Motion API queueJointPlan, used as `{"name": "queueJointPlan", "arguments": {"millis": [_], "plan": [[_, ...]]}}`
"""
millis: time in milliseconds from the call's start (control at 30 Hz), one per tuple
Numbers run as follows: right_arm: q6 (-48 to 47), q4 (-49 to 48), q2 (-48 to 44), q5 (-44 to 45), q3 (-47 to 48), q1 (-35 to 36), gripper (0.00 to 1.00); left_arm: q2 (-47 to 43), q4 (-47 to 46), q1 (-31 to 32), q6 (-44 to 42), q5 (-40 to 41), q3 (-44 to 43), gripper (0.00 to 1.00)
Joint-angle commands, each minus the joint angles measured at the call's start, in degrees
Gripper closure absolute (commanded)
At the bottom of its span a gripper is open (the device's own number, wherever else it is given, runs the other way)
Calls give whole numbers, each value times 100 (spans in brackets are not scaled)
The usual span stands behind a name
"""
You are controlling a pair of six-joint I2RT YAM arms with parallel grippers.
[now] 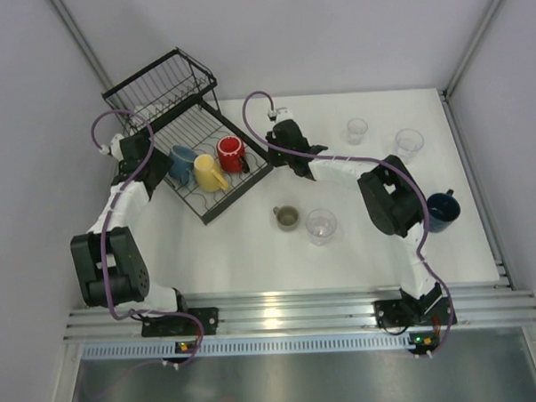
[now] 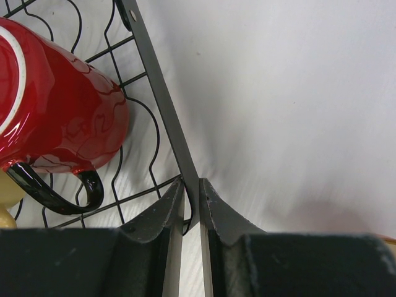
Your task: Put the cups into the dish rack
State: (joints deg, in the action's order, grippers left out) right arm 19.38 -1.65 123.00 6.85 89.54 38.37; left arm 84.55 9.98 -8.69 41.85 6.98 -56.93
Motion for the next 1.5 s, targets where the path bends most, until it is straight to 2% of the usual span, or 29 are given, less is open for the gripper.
{"name": "queueJointPlan", "arguments": {"millis": [0, 267, 700, 800, 1067, 1200, 1467], "plan": [[-145, 262, -373, 106, 20, 74, 85, -35, -452, 86, -45, -189, -161, 36], [-136, 271, -321, 115, 64, 74, 86, -159, -945, 148, 17, -364, 50, 34], [-206, 227, -347, 167, -77, 74, 86, 658, -945, 174, -18, -417, -257, 34], [-197, 244, -303, 194, -68, 65, 87, 633, -875, 166, -1, -243, -205, 42], [-74, 350, -241, 396, -33, 30, 95, 168, -383, 157, -168, 391, -12, 74], [-48, 420, -206, 378, 29, 30, 97, 140, -383, 148, -203, 383, 120, 84], [-22, 437, -171, 369, -24, 30, 97, 158, -260, 60, -107, 541, 279, 94]]}}
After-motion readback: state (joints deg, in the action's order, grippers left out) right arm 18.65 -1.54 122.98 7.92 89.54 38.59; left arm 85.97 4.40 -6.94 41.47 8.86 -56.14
